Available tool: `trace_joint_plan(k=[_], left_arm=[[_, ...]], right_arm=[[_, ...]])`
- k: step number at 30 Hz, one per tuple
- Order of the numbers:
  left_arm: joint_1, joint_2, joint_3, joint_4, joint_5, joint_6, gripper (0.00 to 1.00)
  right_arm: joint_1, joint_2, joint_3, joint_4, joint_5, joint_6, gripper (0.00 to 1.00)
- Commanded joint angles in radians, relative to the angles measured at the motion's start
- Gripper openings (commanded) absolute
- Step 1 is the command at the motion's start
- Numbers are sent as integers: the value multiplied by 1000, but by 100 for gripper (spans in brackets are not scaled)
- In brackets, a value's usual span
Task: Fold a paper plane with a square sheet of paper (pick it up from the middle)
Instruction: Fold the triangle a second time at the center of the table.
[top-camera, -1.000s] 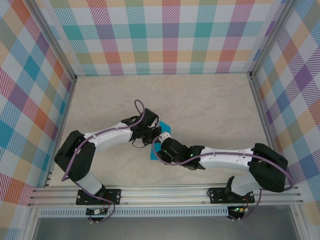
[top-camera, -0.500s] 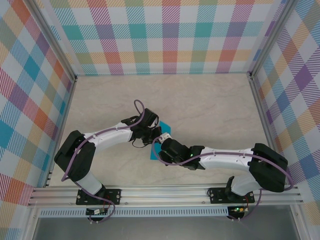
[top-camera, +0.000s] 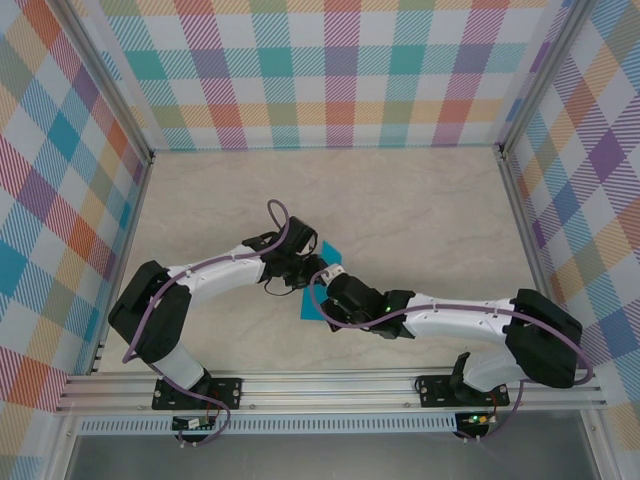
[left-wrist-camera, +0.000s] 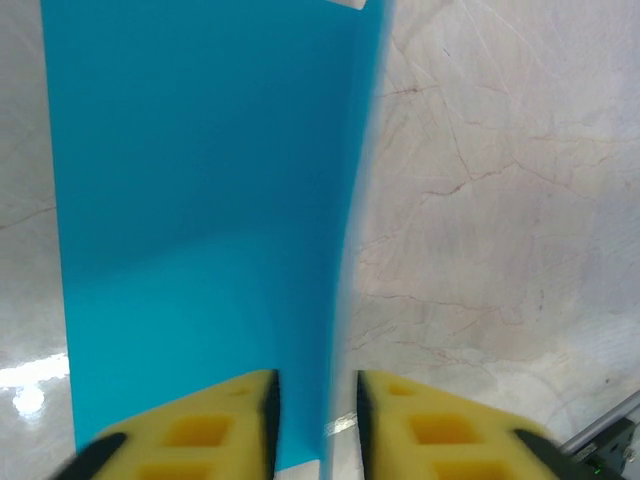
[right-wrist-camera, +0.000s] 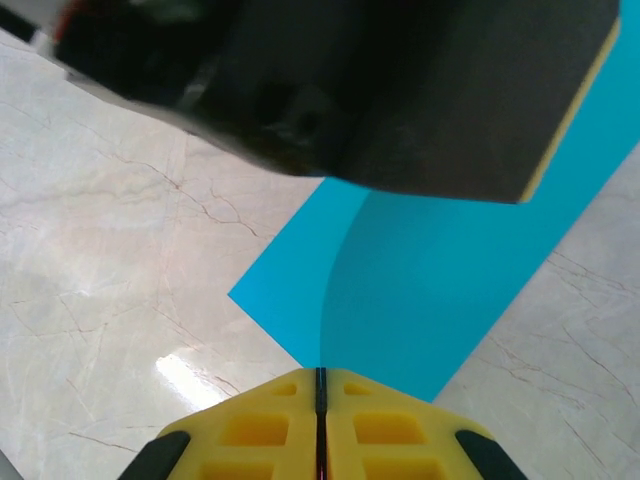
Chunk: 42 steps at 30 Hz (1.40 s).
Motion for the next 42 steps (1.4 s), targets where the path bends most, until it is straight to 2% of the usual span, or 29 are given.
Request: trace_joint_plan(k=[1, 6, 8, 15, 23, 28, 42], left_arm=[[-4, -45, 3, -12, -23, 0, 45], [-4, -80, -3, -36, -91, -9, 55], [-4, -106, -12, -51, -130, -14, 63], [-4, -190, -62, -72, -196, -25, 65], [-4, -275, -160, -45, -214, -52, 47], [-4, -301, -201, -22, -209, -62, 39], [-4, -285, -246, 44, -175, -91, 32]], right_arm=[[-28, -30, -22, 33, -71, 17, 9], [-78, -23, -36, 68, -183, 21, 9], [-105, -16, -40, 81, -235, 24, 10], [-198, 26, -32, 100, -381, 25, 11], [-274, 101, -4, 54, -437, 12, 12], [-302, 141, 21, 18, -441, 3, 11], [-345, 266, 126, -60, -461, -78, 11]])
